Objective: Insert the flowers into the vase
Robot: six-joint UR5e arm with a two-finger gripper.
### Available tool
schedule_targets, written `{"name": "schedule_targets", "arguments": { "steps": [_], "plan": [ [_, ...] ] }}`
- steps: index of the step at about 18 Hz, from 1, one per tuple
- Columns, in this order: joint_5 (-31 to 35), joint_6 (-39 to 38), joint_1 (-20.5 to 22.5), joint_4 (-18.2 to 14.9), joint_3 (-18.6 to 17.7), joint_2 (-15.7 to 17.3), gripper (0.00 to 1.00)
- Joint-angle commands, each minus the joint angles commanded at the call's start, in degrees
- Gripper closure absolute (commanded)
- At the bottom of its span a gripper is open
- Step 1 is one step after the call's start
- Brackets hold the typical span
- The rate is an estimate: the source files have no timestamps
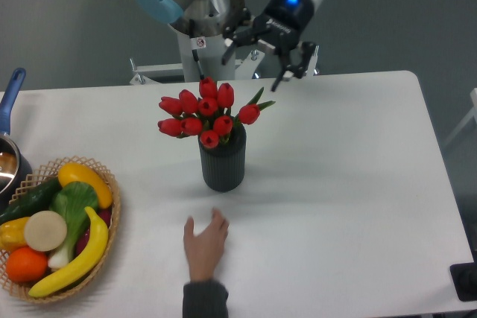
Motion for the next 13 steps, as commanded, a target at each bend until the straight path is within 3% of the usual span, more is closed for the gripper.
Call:
{"name": "schedule_targets", "arguments": {
  "steps": [8,13],
  "plan": [
    [22.1,-3.6,0.1,-0.3,17.5,-10.0,0.00],
    [41.7,1.5,-0.4,-0.9,24.8,-14.3,0.00]
  ]
}}
